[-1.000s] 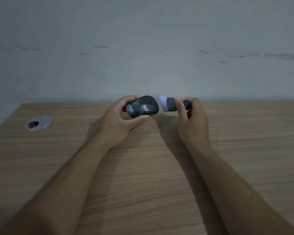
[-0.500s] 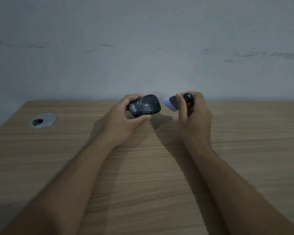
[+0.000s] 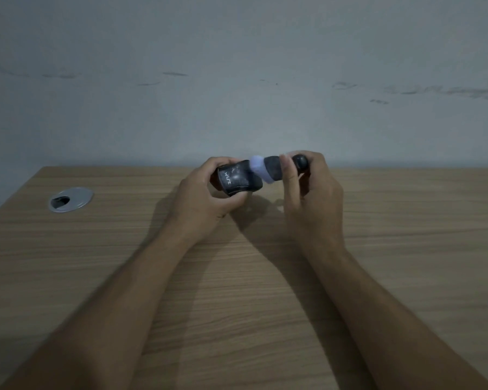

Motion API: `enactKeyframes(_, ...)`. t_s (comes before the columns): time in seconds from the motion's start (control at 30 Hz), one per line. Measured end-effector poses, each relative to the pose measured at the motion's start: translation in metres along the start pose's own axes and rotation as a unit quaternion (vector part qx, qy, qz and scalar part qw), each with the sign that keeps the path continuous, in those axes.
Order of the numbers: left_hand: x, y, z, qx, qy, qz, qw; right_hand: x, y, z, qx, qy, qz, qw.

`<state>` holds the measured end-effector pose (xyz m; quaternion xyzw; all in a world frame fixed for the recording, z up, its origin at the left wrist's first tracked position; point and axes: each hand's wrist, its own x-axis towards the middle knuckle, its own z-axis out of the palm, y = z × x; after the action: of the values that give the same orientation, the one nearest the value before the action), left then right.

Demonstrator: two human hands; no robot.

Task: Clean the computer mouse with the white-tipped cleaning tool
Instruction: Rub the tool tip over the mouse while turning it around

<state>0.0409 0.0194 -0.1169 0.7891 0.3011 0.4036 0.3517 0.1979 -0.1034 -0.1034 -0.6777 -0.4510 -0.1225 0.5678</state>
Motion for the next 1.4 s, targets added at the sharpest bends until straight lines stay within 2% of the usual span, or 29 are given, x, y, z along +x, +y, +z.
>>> enactKeyframes(0.07, 0.000, 0.001, -0.001, 0.005, 0.004, 0.001, 1.000, -0.005, -0.003, 0.007, 0.017, -0.044, -0.025, 0.999)
enactKeyframes(0.13, 0.000, 0.002, -0.003, -0.015, 0.020, -0.001, 1.000, -0.006, 0.004, 0.013, 0.016, -0.068, 0.005, 0.998)
enactKeyframes(0.3, 0.000, 0.003, -0.003, -0.043, 0.037, -0.007, 0.998, -0.001, 0.012, 0.005, 0.013, -0.023, 0.073, 0.997)
enactKeyframes(0.4, 0.000, 0.001, -0.001, 0.001, 0.027, -0.005, 1.000, -0.004, -0.005, 0.003, 0.034, -0.006, 0.001, 0.999)
enactKeyframes(0.47, 0.001, 0.001, -0.001, 0.014, 0.021, -0.015, 1.000, -0.009, -0.011, 0.008, 0.042, -0.041, -0.043, 0.997)
enactKeyframes(0.53, 0.001, 0.001, -0.001, 0.011, 0.026, -0.008, 1.000, -0.011, -0.009, 0.014, 0.041, -0.066, -0.035, 0.996)
enactKeyframes(0.7, 0.000, 0.002, -0.001, 0.006, 0.030, 0.012, 0.999, -0.004, 0.003, 0.007, 0.005, -0.024, 0.022, 0.999)
enactKeyframes(0.8, 0.001, 0.000, 0.002, 0.042, 0.024, 0.018, 0.999, -0.005, -0.006, 0.004, 0.028, -0.011, -0.016, 0.999)
enactKeyframes(0.9, 0.002, -0.001, 0.003, 0.058, 0.017, 0.025, 0.998, -0.010, -0.012, 0.011, 0.036, -0.049, -0.058, 0.996)
enactKeyframes(1.07, 0.001, 0.000, 0.001, 0.036, 0.030, 0.028, 0.999, -0.003, 0.005, 0.009, 0.017, -0.045, 0.040, 0.998)
enactKeyframes(1.13, 0.001, 0.000, 0.002, 0.023, 0.031, 0.021, 0.999, -0.001, 0.006, 0.001, 0.016, -0.028, 0.051, 0.998)
enactKeyframes(1.23, 0.002, -0.001, 0.002, 0.032, 0.035, 0.021, 0.999, -0.005, -0.007, -0.001, 0.047, -0.022, -0.003, 0.999)
enactKeyframes(1.3, 0.003, -0.002, 0.003, 0.035, 0.026, 0.014, 0.999, -0.009, -0.013, 0.004, 0.055, -0.052, -0.056, 0.996)
enactKeyframes(1.4, 0.003, -0.003, 0.002, 0.034, 0.023, 0.006, 0.999, -0.012, -0.009, 0.014, 0.048, -0.083, -0.053, 0.994)
